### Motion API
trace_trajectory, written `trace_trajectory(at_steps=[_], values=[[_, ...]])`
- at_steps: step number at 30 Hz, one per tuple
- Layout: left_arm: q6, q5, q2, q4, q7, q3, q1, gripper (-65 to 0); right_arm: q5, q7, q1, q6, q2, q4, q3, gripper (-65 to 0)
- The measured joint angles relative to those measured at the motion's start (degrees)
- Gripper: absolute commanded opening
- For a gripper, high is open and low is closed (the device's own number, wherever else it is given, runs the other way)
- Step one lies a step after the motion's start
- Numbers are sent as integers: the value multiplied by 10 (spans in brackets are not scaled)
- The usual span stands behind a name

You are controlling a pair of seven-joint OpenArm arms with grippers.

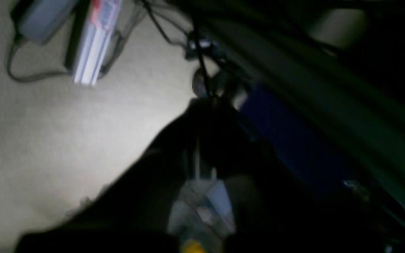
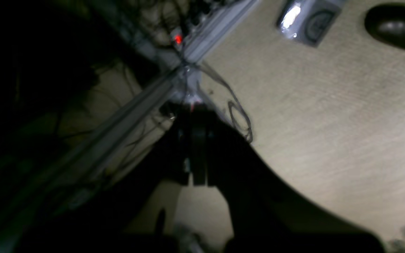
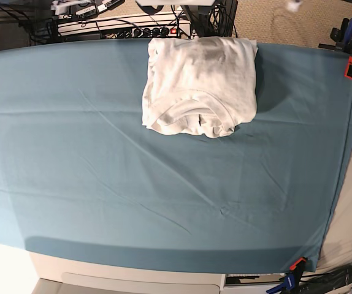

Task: Fold the T-shirt properly

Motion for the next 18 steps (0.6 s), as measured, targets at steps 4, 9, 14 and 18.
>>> trace_trajectory(at_steps=[4,9,14,18], values=[[102,201,41,-38,-151,76,-63,-650,-60,93,67,-87,-17,-94,1,-650],[274,388,72,-57,-249,184,-105,-650,-243,162,106,-148,-33,-99,-35,-650],[390,426,88,-61,-251,252,-115,-650,-379,183,112,-222,-35,-98,-148,-650],[395,401,91,-61,-257,258,-114,-650,-415,177,113,-234,-35,-98,-206,-650]])
